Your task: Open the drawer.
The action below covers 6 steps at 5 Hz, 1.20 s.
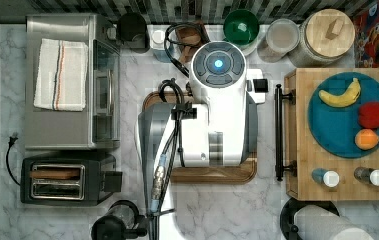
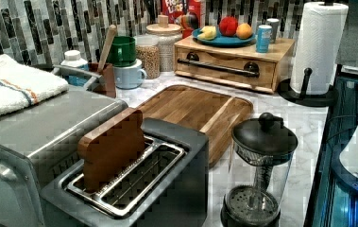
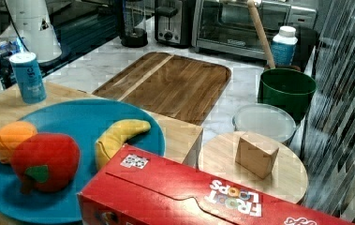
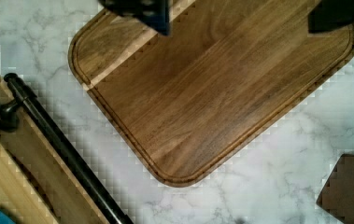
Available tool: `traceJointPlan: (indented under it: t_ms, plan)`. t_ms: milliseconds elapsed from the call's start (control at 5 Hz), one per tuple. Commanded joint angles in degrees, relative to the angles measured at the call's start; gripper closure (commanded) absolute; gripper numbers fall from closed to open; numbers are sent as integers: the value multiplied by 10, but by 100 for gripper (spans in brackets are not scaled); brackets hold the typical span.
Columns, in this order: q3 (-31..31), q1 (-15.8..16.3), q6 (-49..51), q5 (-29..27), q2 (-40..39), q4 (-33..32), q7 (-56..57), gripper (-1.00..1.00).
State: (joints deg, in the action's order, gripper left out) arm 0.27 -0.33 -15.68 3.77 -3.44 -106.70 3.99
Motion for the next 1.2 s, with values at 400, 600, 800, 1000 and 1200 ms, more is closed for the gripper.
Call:
traceJointPlan:
  t_ms: [400,600,800,1000,1200]
  plan:
    - [-10,-32,-63,-19,37,-84,199,-100]
    - [-25,-45,-69,-18,37,-97,296,-100]
    - [-31,-53,-72,-4,21,-93,363,-100]
    - [-35,-71,-103,9,12,-103,418,-100]
    - [-34,-93,-130,21,5,-112,459,-100]
